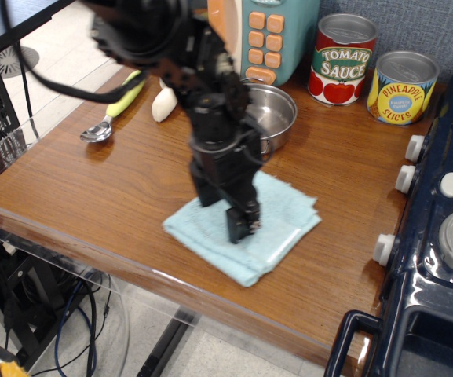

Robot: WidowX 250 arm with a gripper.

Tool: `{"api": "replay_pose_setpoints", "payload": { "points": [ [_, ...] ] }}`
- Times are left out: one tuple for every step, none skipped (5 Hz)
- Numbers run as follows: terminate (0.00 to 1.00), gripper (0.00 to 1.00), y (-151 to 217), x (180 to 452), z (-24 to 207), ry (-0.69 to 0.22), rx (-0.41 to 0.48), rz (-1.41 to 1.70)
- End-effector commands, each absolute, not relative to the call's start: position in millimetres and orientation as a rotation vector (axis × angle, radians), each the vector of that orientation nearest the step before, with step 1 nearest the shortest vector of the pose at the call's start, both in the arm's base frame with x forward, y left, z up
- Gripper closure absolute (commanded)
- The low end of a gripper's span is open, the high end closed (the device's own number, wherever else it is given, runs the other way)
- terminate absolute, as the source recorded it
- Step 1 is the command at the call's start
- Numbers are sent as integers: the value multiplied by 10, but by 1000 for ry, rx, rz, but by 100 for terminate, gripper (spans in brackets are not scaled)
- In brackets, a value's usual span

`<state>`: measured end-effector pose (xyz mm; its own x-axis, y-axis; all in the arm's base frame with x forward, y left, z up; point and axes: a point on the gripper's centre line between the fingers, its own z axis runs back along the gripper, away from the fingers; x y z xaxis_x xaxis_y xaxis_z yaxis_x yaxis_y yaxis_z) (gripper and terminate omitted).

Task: MOVE THE WHITE TOWEL NEAR TO THE VESSEL

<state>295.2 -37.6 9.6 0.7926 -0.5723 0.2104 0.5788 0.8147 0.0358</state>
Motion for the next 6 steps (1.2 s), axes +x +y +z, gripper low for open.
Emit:
{"api": "replay_pose_setpoints", "payload": {
  "points": [
    [0,0,-813,3362,1,-192,-66,-662],
    [0,0,-971,3705,84,-223,-44,-665],
    [0,0,-1046,3993,155,-242,-54,-657],
    [0,0,-1122,4159,203,-254,-73,-666],
    [0,0,-1107,4159,269,-264,-66,-661],
    [0,0,-1056,4110,333,-288,-47,-651]
  ]
}}
